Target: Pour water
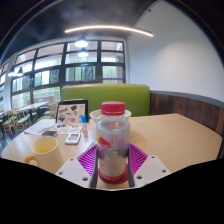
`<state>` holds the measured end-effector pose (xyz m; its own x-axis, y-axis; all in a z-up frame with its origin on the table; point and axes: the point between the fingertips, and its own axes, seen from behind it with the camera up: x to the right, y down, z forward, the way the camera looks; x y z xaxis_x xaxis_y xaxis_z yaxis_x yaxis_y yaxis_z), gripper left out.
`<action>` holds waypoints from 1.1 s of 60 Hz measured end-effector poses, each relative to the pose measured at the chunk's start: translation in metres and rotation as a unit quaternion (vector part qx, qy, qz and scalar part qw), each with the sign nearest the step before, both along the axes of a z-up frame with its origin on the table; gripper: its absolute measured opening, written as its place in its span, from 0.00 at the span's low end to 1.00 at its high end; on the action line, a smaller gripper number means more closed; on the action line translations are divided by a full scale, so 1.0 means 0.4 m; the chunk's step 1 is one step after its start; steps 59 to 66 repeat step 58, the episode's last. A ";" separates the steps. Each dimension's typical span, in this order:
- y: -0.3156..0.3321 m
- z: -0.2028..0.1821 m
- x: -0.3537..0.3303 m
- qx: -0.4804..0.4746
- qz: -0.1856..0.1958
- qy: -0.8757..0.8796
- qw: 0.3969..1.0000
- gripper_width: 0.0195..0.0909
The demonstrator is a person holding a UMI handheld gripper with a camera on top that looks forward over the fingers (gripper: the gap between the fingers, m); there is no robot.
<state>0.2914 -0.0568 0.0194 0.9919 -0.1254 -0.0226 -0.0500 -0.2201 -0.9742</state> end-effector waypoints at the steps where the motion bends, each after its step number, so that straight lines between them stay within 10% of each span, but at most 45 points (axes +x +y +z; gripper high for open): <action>1: 0.000 0.000 0.001 0.001 0.001 -0.001 1.000 0.32; 17: 0.011 0.000 -0.002 -0.026 0.003 -0.020 0.999 0.51; 22: -0.023 -0.008 -0.002 -0.059 0.000 -0.033 0.998 0.93; 66: -0.636 0.199 -0.332 -0.033 0.068 0.023 0.997 0.88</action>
